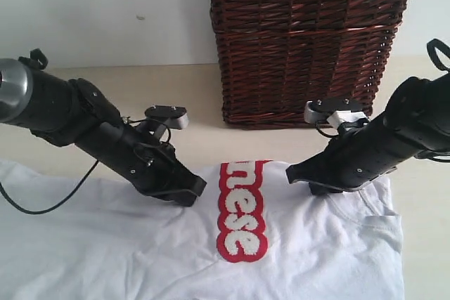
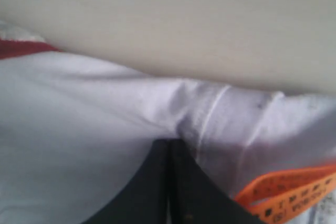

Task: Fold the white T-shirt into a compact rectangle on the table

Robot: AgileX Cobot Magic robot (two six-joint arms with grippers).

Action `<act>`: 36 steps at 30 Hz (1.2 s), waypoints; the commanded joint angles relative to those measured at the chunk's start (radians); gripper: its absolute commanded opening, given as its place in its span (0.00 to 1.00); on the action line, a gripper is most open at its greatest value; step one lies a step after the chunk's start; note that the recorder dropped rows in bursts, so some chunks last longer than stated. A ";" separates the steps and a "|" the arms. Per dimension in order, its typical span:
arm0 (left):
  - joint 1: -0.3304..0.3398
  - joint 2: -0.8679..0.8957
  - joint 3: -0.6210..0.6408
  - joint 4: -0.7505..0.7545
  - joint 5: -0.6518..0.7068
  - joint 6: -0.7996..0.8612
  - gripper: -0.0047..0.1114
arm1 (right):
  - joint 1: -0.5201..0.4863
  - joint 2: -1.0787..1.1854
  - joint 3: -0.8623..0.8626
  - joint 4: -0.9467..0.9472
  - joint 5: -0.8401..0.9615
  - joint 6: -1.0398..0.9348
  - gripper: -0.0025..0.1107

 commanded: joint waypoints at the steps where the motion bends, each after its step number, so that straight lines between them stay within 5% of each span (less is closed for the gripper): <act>1: 0.084 0.018 0.005 0.244 0.022 -0.144 0.04 | -0.080 0.077 0.011 -0.094 -0.014 0.035 0.02; 7: 0.192 0.014 0.015 0.263 0.125 -0.144 0.04 | -0.156 0.081 0.011 -0.100 0.056 0.038 0.02; 12: 0.214 -0.026 0.026 0.284 0.133 -0.157 0.04 | -0.165 0.053 0.011 -0.123 0.066 0.038 0.02; 22: 0.385 -0.092 0.121 0.719 0.052 -0.628 0.04 | -0.209 0.053 0.011 -0.393 0.095 0.330 0.02; 36: 0.589 -0.203 0.125 0.738 0.020 -0.767 0.04 | -0.209 0.051 0.011 -0.388 0.075 0.329 0.02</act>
